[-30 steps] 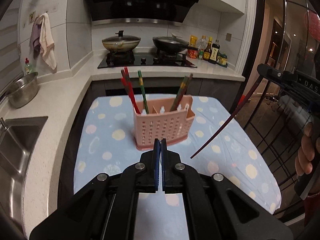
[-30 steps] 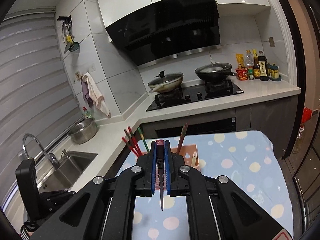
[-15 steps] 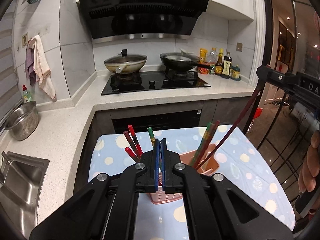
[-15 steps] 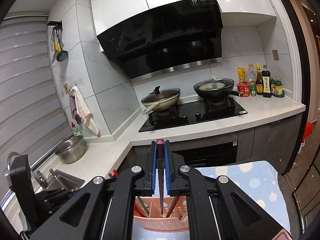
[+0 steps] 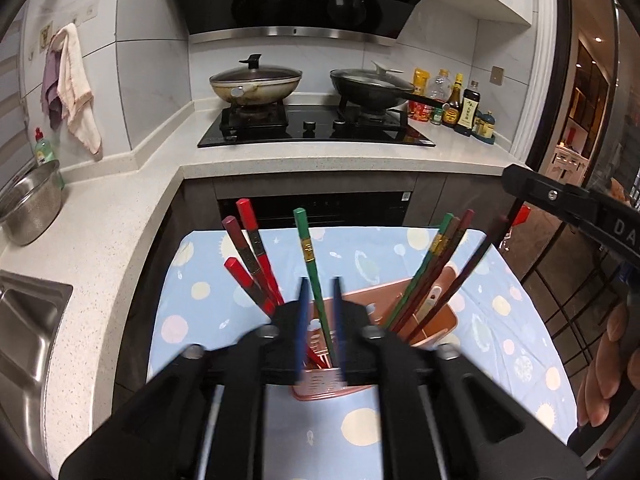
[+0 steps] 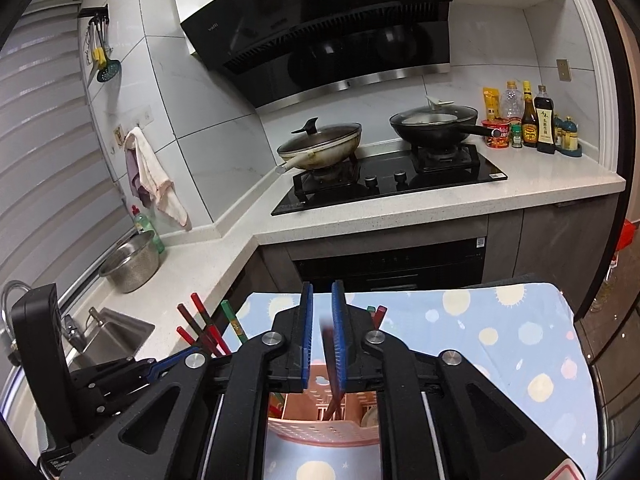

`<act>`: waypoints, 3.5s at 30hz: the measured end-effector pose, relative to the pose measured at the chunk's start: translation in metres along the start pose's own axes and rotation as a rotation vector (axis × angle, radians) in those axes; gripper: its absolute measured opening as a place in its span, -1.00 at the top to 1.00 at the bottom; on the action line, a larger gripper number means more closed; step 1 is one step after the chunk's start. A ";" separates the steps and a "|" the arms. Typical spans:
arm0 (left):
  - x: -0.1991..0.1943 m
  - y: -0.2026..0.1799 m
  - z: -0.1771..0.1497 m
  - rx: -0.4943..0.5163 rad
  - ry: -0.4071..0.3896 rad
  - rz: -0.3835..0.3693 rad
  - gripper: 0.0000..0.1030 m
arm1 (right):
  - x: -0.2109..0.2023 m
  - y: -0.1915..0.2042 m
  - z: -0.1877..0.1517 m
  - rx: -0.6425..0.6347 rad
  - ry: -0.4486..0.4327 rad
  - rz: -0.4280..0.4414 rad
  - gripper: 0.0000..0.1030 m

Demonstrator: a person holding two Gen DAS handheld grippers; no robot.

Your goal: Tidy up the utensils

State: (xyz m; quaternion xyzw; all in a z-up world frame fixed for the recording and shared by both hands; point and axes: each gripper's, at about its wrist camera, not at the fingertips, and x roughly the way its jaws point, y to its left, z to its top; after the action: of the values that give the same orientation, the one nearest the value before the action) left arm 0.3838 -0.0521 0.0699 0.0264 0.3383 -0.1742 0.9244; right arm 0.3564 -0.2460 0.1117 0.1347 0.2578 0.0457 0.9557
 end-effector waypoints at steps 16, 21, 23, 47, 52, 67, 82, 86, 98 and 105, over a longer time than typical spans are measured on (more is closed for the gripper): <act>-0.040 -0.003 -0.029 -0.050 -0.033 0.047 -0.23 | -0.045 0.013 -0.050 -0.071 0.056 -0.047 0.10; -0.054 -0.009 -0.053 -0.070 -0.016 0.069 -0.33 | -0.062 0.014 -0.080 -0.065 0.107 -0.065 0.08; -0.060 -0.011 -0.062 -0.078 -0.013 0.074 -0.42 | -0.068 0.015 -0.090 -0.067 0.121 -0.078 0.06; -0.093 -0.029 -0.154 -0.131 0.063 0.139 -0.82 | -0.112 0.014 -0.180 -0.043 0.236 -0.136 -0.38; -0.096 -0.028 -0.158 -0.132 0.068 0.151 -0.83 | -0.118 0.018 -0.184 -0.086 0.221 -0.178 -0.65; -0.097 -0.024 -0.168 -0.133 0.086 0.179 -0.85 | -0.119 0.016 -0.193 -0.105 0.216 -0.209 -0.87; -0.099 -0.026 -0.171 -0.127 0.088 0.211 -0.85 | -0.119 0.010 -0.198 -0.096 0.220 -0.230 -0.87; -0.099 -0.027 -0.171 -0.127 0.086 0.213 -0.85 | -0.119 0.009 -0.198 -0.094 0.222 -0.230 -0.87; -0.099 -0.028 -0.174 -0.125 0.080 0.239 -0.85 | -0.118 0.004 -0.202 -0.087 0.225 -0.242 -0.87; -0.098 -0.022 -0.175 -0.137 0.091 0.257 -0.85 | -0.118 -0.002 -0.202 -0.074 0.225 -0.252 -0.87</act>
State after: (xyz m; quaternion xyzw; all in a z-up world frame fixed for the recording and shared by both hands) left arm 0.1986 -0.0138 -0.0012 0.0144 0.3845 -0.0296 0.9225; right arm 0.1528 -0.2196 0.0002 0.0599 0.3763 -0.0504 0.9232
